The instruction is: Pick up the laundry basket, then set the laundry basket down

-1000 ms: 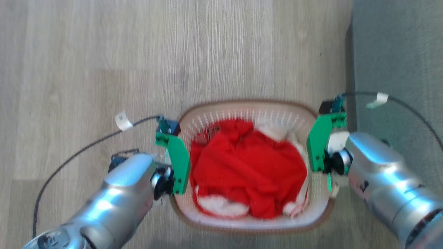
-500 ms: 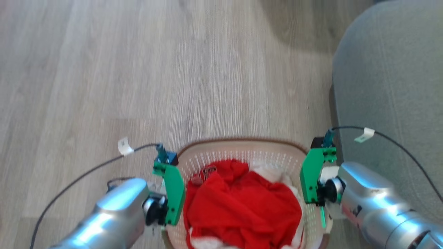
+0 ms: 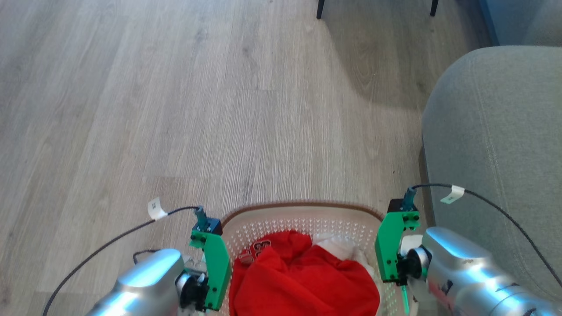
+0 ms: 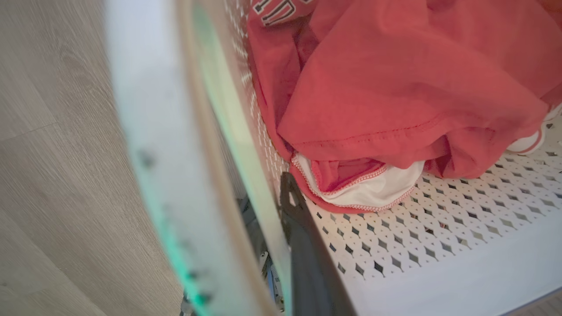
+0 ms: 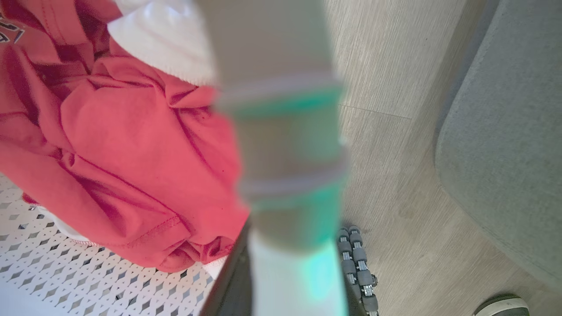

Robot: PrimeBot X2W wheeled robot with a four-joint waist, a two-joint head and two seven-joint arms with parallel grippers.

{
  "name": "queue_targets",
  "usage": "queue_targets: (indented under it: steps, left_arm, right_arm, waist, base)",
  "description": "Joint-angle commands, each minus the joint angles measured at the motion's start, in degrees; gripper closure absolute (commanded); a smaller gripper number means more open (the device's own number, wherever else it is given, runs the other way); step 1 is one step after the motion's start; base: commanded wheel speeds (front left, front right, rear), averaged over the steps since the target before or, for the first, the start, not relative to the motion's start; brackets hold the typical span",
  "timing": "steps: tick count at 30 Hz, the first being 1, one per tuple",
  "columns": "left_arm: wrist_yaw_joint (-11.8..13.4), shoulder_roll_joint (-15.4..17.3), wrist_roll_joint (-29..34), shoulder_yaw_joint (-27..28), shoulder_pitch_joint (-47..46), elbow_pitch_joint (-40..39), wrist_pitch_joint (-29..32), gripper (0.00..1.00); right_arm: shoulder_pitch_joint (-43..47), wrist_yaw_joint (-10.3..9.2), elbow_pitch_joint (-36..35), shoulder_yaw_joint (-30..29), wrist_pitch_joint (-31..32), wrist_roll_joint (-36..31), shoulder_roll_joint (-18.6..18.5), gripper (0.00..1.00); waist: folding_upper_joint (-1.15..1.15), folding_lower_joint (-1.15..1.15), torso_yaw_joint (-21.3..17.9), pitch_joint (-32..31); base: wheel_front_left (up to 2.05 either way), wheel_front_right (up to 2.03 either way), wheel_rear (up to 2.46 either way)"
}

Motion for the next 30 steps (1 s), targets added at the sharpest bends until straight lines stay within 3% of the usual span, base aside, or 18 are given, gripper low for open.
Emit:
queue_targets:
  steps: [1,30]
  left_arm:
    - [-1.0,-0.1,0.3,0.3,-1.7,-2.4,0.3,1.0]
    - [-1.0,0.5,0.3,0.3,-1.7,-2.8,1.5,1.0]
  right_arm:
    - [-0.8,0.94,-2.5,0.4,-0.1,0.4,2.4,1.0]
    - [-1.3,0.94,-1.9,3.7,-0.4,3.6,3.0,1.0]
  waist:
    - [-0.01,0.01,0.1,-0.3]
    - [-0.01,0.01,0.8,-4.2]
  base:
    - [0.0,0.0,0.0]
    - [0.0,0.0,0.0]
